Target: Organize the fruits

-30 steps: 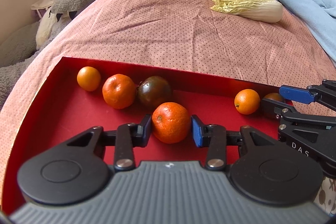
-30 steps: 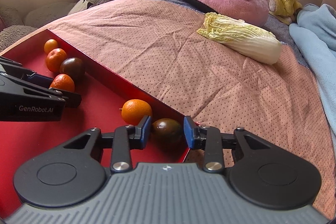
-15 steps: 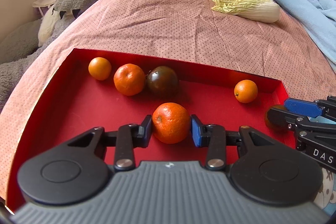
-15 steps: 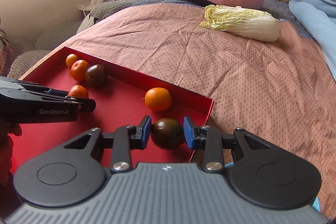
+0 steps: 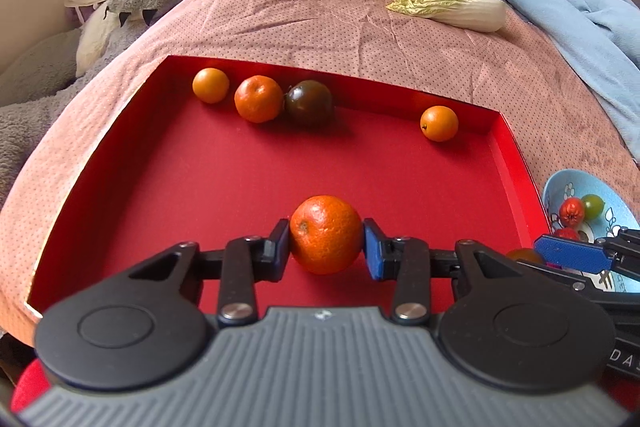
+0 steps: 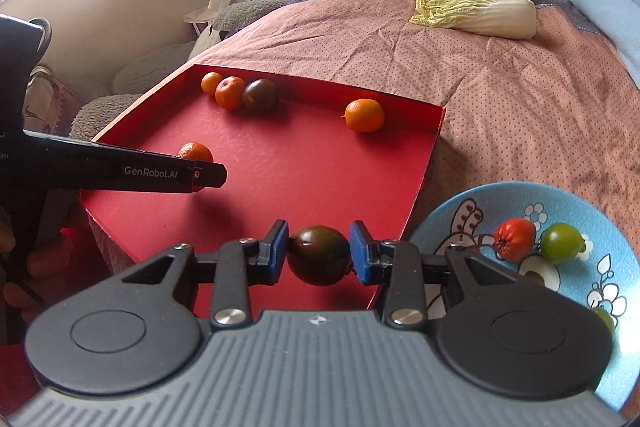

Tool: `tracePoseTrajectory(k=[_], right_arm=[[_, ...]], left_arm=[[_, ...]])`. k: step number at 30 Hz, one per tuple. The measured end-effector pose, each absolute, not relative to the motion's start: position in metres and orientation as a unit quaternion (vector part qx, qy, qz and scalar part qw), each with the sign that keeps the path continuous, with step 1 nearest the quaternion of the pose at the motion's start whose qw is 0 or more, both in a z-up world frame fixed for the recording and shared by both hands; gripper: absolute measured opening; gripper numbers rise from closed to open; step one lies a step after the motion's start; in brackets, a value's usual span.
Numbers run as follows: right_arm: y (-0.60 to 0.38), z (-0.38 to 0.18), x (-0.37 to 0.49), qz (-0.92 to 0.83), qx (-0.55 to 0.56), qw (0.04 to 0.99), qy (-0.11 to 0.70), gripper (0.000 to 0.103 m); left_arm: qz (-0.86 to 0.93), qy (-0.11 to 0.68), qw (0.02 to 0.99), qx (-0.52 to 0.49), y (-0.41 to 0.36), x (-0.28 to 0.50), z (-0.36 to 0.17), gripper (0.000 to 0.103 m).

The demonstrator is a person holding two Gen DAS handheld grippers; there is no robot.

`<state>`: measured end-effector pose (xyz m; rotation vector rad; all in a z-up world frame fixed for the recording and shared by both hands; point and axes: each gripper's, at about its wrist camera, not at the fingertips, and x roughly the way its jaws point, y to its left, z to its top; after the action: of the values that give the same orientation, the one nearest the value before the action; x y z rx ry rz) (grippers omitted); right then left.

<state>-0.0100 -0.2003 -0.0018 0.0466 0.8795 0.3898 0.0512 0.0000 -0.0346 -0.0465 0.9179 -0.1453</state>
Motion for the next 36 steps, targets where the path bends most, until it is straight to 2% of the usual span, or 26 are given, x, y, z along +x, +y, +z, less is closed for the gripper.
tracePoseTrajectory(k=[22, 26, 36], right_arm=[[-0.189, -0.011, -0.020, 0.179, -0.017, 0.890, 0.418, 0.041], [-0.187, -0.016, -0.021, 0.179, -0.022, 0.887, 0.425, 0.047], [-0.195, -0.012, -0.026, 0.175, -0.016, 0.895, 0.410, 0.045]], left_arm=[[-0.062, 0.430, 0.900, 0.023, -0.012, 0.036, -0.045, 0.043], [-0.065, 0.432, 0.899, 0.018, -0.011, 0.033, -0.045, 0.048], [-0.062, 0.426, 0.902, 0.040, -0.018, 0.033, -0.047, 0.047]])
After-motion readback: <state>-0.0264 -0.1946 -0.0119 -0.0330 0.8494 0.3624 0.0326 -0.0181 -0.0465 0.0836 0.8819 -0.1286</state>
